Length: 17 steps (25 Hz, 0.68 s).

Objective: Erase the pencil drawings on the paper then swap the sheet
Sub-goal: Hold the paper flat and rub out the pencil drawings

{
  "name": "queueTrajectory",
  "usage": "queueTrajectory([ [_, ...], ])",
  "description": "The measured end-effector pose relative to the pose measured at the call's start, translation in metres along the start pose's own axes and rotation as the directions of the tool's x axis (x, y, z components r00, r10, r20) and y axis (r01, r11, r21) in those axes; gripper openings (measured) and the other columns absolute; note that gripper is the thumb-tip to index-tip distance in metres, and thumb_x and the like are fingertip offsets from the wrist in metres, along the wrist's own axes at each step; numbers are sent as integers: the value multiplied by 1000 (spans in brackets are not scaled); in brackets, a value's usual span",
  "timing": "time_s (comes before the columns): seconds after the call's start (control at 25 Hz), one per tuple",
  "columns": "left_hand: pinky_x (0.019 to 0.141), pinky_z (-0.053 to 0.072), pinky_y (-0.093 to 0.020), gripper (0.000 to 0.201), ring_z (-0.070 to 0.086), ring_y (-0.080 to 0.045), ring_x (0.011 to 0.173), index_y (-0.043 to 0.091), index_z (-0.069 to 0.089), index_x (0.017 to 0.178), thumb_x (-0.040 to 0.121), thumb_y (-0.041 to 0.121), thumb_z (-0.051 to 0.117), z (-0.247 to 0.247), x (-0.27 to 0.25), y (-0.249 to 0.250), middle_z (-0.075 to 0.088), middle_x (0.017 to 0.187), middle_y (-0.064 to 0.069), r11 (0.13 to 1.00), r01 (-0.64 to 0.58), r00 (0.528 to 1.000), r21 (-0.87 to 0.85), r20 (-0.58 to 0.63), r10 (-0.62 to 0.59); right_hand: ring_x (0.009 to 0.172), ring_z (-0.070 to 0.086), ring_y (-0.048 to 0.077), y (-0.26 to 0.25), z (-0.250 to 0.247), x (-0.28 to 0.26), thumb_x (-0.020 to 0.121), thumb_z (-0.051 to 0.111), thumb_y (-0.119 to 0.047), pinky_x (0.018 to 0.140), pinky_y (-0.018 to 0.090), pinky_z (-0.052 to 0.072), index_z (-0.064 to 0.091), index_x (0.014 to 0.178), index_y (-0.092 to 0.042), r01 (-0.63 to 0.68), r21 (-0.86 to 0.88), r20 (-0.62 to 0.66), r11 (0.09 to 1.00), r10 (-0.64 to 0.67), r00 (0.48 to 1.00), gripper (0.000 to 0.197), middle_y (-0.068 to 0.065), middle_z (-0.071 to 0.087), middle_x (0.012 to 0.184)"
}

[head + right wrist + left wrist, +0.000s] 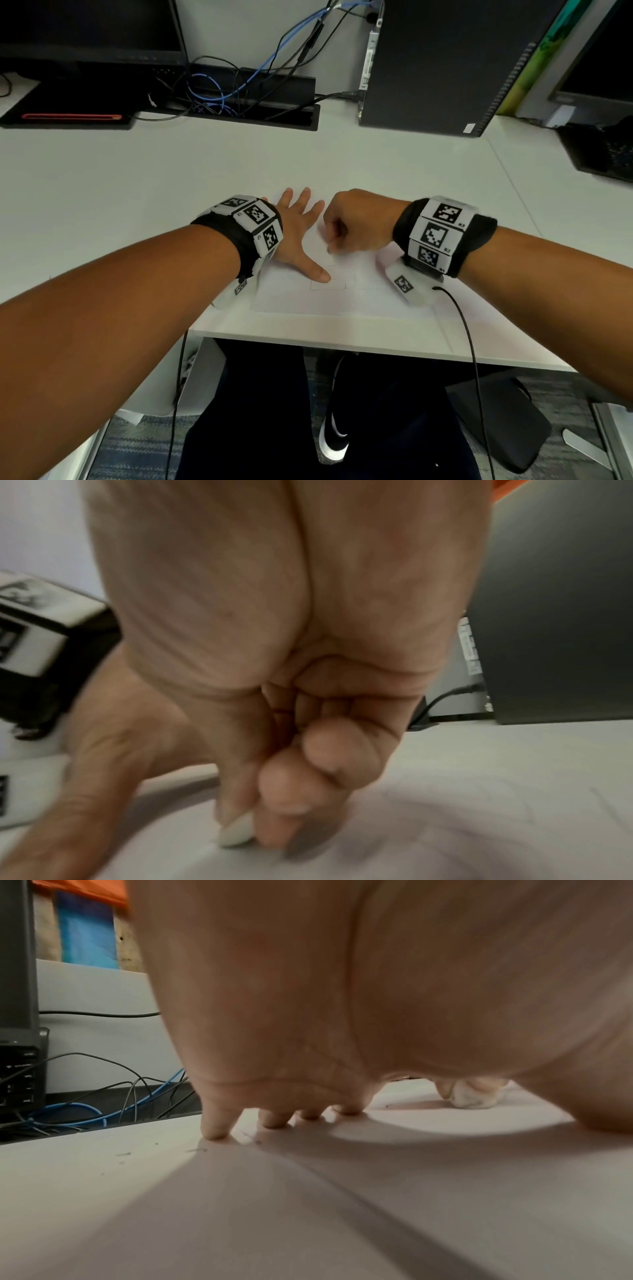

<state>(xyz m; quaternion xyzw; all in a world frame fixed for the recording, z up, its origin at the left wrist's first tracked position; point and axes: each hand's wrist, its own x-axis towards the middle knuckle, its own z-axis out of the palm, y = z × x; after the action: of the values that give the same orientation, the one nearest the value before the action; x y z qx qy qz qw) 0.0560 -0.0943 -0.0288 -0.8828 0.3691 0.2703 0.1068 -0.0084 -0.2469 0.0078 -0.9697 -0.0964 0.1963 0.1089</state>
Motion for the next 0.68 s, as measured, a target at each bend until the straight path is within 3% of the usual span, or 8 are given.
queueTrajectory([
  [0.16,117,-1,-60,142,-24,-31,147,29,-26,150,53,94,55,-1,-1,1,-33,158,-1,1000,12,1000,4,6,-12,62,59,7,11,-10,1,84,73,-22,59,18,43,67,71,-21,-98,40,-72,994,101,992,15,-11,63,65],
  [0.32,116,0,-60,143,-24,-32,147,29,-26,150,52,94,55,0,1,0,-32,158,-2,1000,4,1000,4,-2,-4,61,57,5,2,-1,-3,84,73,-23,58,17,41,65,69,-21,-5,-2,2,1000,5,1000,16,-12,62,64],
  [0.48,116,-1,-60,145,-25,-32,146,29,-27,150,50,93,58,-1,0,2,-33,158,-1,1000,9,1000,-3,16,-9,70,62,13,15,-9,1,84,73,-22,58,19,44,69,74,-17,-109,14,-88,994,110,990,11,-7,65,69],
  [0.6,117,-1,-60,145,-25,-32,146,29,-27,149,51,93,57,-2,-1,1,-34,158,-2,1000,10,1000,-1,23,-10,63,59,9,5,0,-1,83,73,-23,57,18,42,66,70,-20,-26,-4,-15,1000,26,1000,16,-10,62,65],
  [0.68,117,0,-61,145,-25,-32,146,29,-27,150,50,93,56,-1,0,1,-34,158,-2,1000,6,1000,8,17,-6,64,59,8,8,-2,0,84,73,-23,59,18,43,66,69,-21,-43,0,-28,999,43,999,16,-10,63,65],
])
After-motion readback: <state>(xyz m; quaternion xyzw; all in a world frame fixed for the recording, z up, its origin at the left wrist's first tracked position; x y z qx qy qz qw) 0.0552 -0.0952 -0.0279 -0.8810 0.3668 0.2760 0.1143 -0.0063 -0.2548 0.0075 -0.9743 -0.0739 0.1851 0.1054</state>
